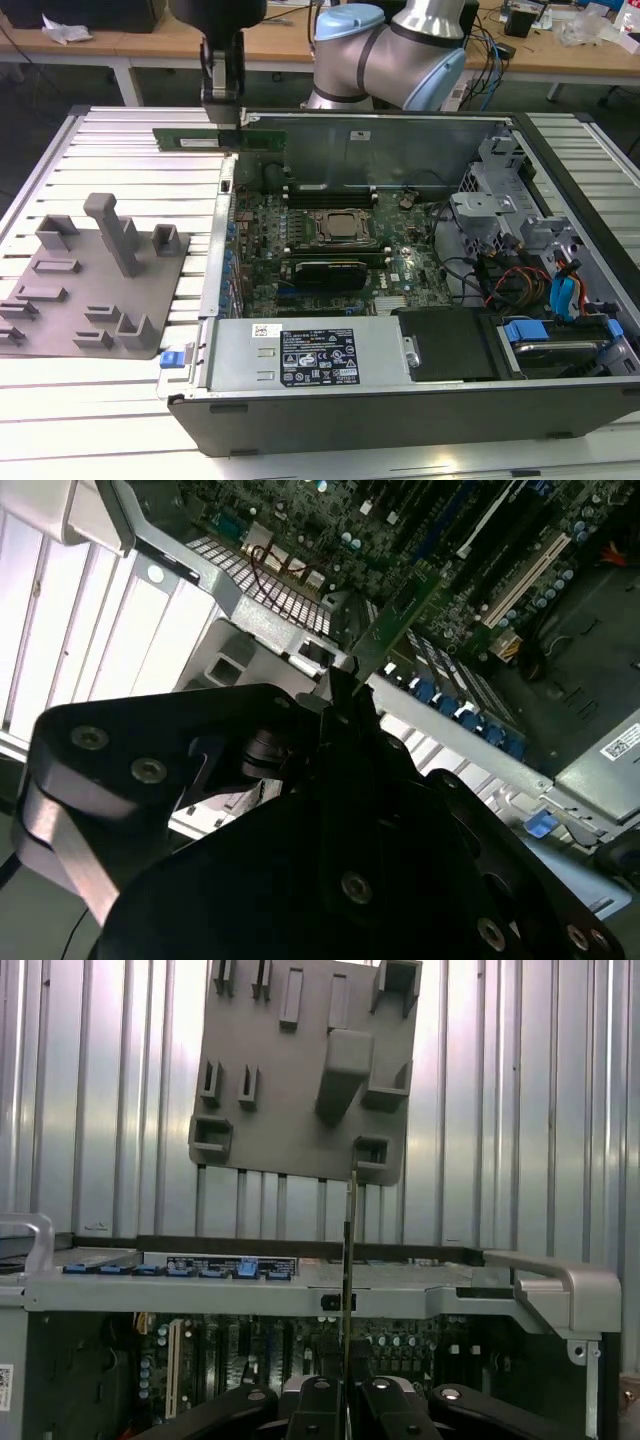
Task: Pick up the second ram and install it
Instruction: 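Pick up the second ram and move it above second insertion slot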
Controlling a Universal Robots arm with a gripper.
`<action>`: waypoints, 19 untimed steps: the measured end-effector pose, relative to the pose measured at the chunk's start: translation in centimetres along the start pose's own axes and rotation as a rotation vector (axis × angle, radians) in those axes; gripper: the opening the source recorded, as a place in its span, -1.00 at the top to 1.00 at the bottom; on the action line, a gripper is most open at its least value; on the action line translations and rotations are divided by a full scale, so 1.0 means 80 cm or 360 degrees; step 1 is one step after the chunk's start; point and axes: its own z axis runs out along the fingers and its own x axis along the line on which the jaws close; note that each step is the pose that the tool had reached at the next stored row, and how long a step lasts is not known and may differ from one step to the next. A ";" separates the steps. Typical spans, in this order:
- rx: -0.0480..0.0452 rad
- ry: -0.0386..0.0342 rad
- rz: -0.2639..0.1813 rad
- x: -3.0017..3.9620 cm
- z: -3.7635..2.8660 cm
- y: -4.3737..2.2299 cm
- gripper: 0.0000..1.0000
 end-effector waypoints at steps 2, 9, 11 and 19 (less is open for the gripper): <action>0.0000 0.0000 -0.0002 -0.0021 0.0006 -0.0115 0.72; -0.0001 0.0000 -0.0004 -0.0056 0.0014 -0.0414 0.72; -0.0001 0.0000 -0.0004 -0.0060 0.0016 -0.0469 0.72; -0.0002 0.0000 -0.0005 -0.0097 0.0028 -0.0840 0.72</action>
